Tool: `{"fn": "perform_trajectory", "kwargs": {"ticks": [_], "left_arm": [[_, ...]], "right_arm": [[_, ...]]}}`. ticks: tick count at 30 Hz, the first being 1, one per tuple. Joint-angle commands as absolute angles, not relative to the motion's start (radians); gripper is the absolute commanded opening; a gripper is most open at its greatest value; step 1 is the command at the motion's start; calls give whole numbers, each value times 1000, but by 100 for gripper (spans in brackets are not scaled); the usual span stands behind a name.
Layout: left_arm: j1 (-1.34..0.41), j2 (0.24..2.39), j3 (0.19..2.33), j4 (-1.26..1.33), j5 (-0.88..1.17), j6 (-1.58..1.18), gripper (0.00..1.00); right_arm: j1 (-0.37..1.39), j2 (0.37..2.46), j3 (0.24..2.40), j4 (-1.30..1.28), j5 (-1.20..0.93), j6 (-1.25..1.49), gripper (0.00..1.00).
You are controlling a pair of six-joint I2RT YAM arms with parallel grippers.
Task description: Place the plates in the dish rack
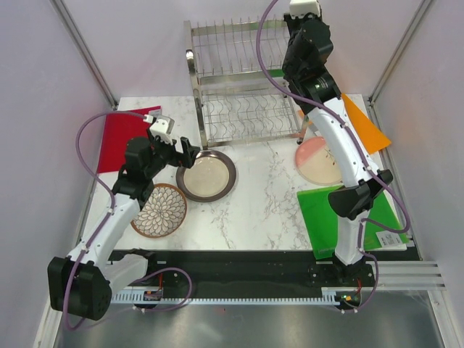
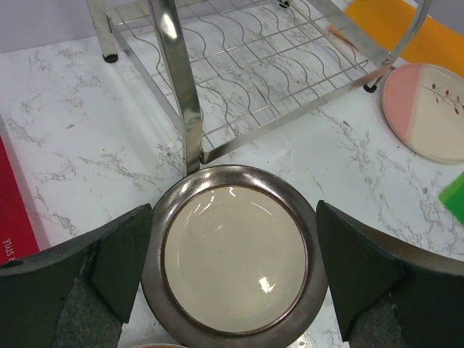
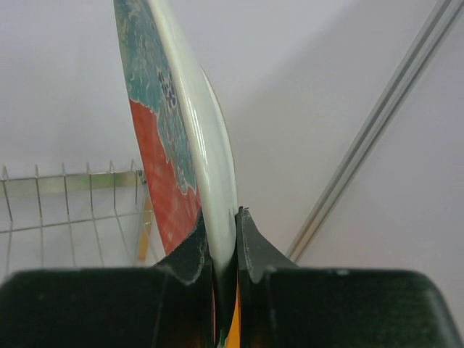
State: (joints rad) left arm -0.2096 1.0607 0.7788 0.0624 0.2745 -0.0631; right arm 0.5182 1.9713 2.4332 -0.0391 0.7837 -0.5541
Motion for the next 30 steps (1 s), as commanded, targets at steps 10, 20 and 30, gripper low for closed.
{"fn": "perform_trajectory", "kwargs": {"ticks": [10, 20, 30], "left_arm": [[-210, 1019, 750, 104, 282, -92, 100], [-210, 1045, 750, 112, 276, -92, 100], [-210, 1077, 746, 132, 275, -86, 100]], "right_arm": [[508, 1888, 2487, 51, 730, -456, 0], [476, 1924, 2513, 37, 735, -419, 0], [456, 1948, 2510, -46, 721, -336, 0]]}}
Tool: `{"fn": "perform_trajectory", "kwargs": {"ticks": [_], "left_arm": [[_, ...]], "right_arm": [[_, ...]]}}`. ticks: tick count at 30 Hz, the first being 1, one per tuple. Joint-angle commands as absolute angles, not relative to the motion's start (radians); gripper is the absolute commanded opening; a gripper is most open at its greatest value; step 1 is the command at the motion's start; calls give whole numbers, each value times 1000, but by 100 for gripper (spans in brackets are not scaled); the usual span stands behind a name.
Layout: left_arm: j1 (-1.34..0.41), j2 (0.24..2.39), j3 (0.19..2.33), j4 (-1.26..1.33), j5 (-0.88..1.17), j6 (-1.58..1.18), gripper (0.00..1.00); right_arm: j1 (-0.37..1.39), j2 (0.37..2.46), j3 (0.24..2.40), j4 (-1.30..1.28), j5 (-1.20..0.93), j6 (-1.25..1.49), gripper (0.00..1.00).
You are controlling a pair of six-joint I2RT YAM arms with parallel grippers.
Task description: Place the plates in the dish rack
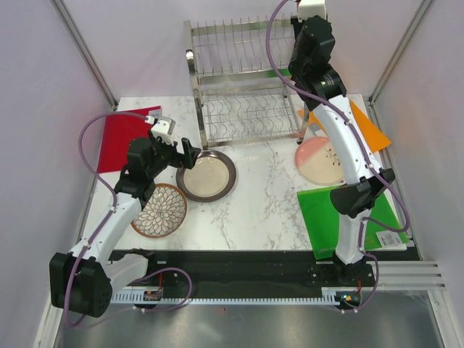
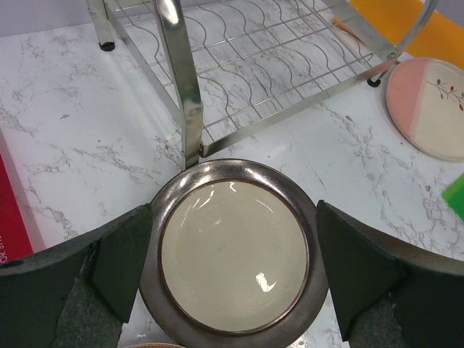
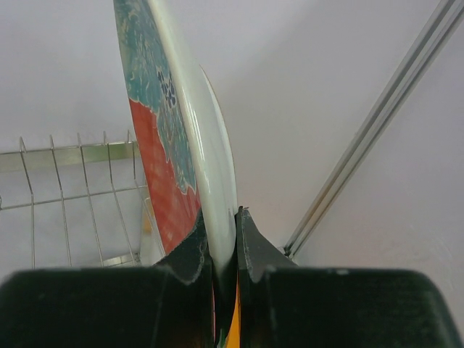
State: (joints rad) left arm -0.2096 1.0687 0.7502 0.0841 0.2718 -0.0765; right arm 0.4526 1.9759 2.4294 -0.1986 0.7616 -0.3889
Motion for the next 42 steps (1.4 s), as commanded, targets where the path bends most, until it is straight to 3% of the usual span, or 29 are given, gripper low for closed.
{"fn": "perform_trajectory", "kwargs": {"ticks": [1, 42], "left_arm": [[-210, 1078, 741, 135, 275, -84, 100], [-210, 1108, 719, 155, 281, -83, 100]], "right_arm": [[456, 1957, 2519, -48, 719, -336, 0], [377, 2089, 2526, -140, 606, -259, 0]]}}
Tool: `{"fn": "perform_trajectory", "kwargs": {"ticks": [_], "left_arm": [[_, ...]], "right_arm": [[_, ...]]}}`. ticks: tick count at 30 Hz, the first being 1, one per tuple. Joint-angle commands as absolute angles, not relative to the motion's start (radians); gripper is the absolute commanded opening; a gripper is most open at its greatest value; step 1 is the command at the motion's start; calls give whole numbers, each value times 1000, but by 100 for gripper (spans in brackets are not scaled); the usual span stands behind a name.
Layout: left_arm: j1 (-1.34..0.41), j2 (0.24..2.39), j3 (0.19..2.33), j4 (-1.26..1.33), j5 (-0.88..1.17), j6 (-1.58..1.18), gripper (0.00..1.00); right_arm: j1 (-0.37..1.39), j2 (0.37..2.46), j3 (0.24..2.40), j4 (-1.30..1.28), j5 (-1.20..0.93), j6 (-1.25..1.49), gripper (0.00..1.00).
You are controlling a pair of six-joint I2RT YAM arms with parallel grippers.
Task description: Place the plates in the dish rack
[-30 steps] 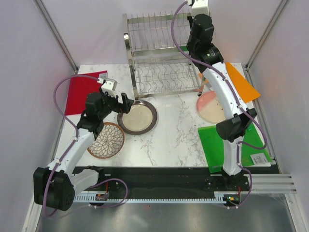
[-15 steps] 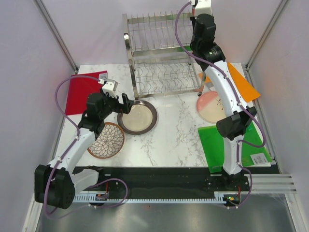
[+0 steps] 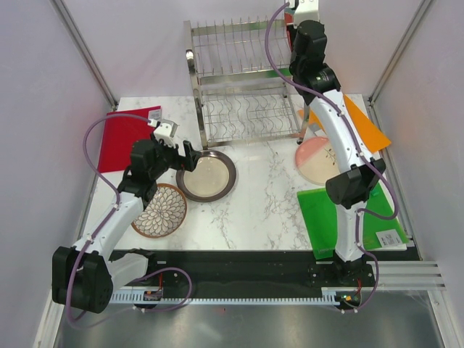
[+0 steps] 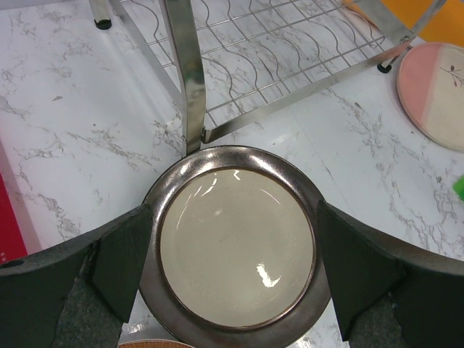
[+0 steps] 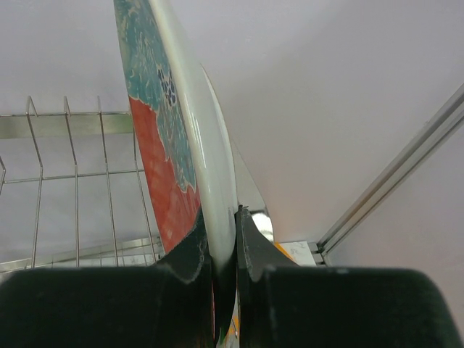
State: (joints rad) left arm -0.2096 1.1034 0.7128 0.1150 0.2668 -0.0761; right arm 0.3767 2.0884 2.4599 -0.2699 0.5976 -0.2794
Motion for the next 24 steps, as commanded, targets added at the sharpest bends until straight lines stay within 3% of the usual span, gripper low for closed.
{"fn": "perform_trajectory", "kwargs": {"ticks": [1, 24], "left_arm": [[-210, 1109, 721, 155, 282, -83, 100], [-210, 1115, 733, 155, 318, -104, 100]], "right_arm": [[377, 2094, 2531, -137, 609, -259, 0], [380, 2062, 2528, -61, 755, -258, 0]]}}
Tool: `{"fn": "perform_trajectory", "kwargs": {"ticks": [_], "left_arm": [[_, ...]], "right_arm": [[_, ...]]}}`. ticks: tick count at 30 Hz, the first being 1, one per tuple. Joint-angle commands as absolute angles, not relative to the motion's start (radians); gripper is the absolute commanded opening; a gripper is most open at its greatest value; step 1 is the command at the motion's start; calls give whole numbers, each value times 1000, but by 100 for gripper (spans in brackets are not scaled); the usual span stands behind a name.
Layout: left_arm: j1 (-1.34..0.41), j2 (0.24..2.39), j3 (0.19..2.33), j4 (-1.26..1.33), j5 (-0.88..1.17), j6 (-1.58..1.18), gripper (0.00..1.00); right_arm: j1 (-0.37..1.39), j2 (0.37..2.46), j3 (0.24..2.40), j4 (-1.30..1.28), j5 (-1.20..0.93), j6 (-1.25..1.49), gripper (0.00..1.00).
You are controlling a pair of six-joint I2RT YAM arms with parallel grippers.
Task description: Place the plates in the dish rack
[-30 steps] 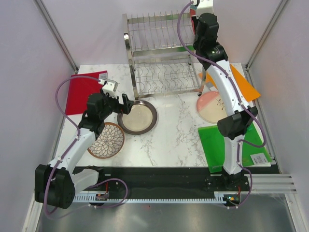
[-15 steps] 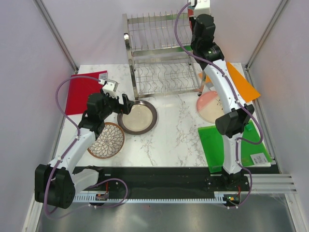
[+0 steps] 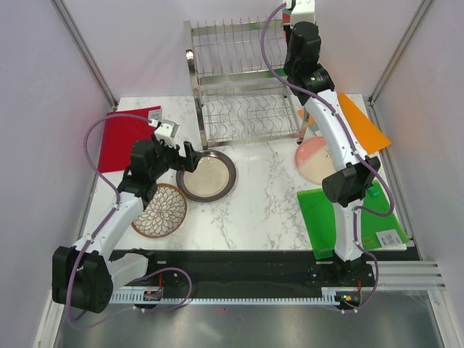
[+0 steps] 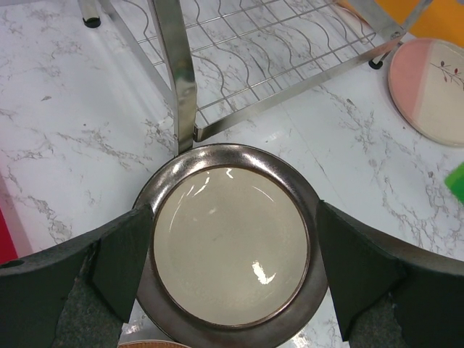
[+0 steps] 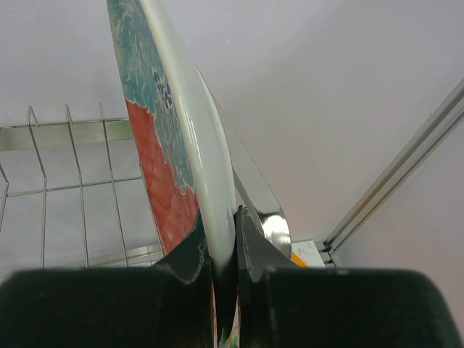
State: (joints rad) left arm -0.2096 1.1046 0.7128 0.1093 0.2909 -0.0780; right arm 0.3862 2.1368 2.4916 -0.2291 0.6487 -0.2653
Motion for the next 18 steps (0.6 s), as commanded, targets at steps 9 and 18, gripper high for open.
{"fn": "perform_trajectory", "kwargs": {"ticks": [9, 18], "left_arm": [[-210, 1115, 727, 156, 318, -112, 100], [-210, 1121, 723, 167, 321, -114, 100]], "right_arm": [[399, 2043, 2514, 38, 798, -319, 0], [403, 2049, 2503, 18, 772, -316, 0]]}}
